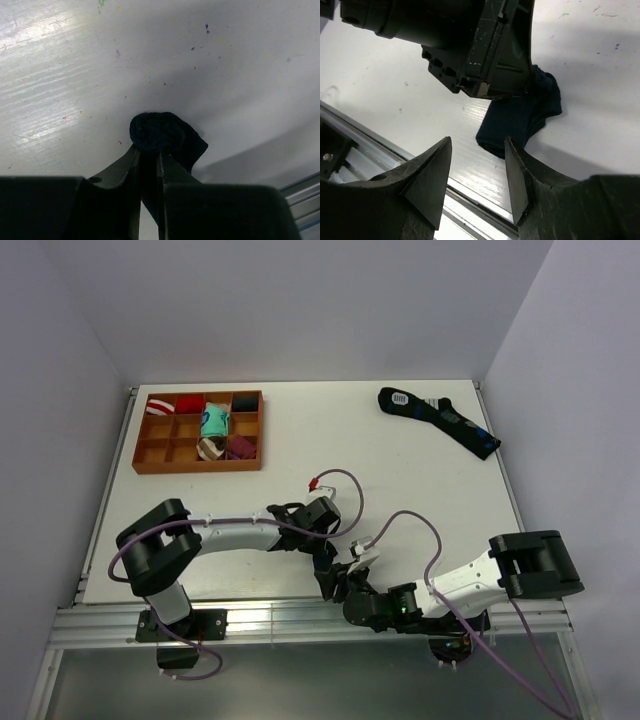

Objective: Roll the socks
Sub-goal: Roll the sock at the center of the board.

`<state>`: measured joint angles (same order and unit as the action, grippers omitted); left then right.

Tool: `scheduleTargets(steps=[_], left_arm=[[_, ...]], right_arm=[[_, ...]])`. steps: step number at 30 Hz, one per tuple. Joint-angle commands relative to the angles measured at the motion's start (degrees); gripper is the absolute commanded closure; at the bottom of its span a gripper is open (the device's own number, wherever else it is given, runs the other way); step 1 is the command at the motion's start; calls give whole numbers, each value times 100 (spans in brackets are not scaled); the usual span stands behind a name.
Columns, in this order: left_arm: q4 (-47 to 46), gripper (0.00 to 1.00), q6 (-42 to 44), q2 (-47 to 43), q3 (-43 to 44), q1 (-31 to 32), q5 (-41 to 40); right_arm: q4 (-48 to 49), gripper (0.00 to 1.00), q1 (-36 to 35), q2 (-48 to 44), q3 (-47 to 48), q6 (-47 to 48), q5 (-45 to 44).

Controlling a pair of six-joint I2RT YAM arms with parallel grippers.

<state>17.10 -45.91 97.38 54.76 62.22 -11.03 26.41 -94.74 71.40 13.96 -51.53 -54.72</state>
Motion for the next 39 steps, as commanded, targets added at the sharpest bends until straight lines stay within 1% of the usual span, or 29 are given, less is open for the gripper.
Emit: scheduleTargets(steps=[1,6,12,14,20,25,29,36,39], left_arm=[[276,99,109,264,-53,-16,408],[329,99,126,334,43,-25,435],[355,99,118,360,61,-25,426],[355,99,117,369,61,-34,426],[355,99,117,369,61,-34,426],[346,99,109,387,78,-34,435],[355,99,91,387,96,-34,435],[355,99,82,387,96,-34,444],[329,99,65,404,96,-34,452]], right_arm=[[-198,46,-45,-82,63,90,-487],[-207,44,-10,58,90,222,-531],[21,44,183,138,125,573,-216],[-161,44,245,173,221,565,-188],[-137,44,359,419,371,609,92],[-268,43,412,577,555,512,259],[-593,43,561,822,705,346,435],[-962,44,694,1008,670,-339,497],[-1112,44,694,1017,652,-463,488]])
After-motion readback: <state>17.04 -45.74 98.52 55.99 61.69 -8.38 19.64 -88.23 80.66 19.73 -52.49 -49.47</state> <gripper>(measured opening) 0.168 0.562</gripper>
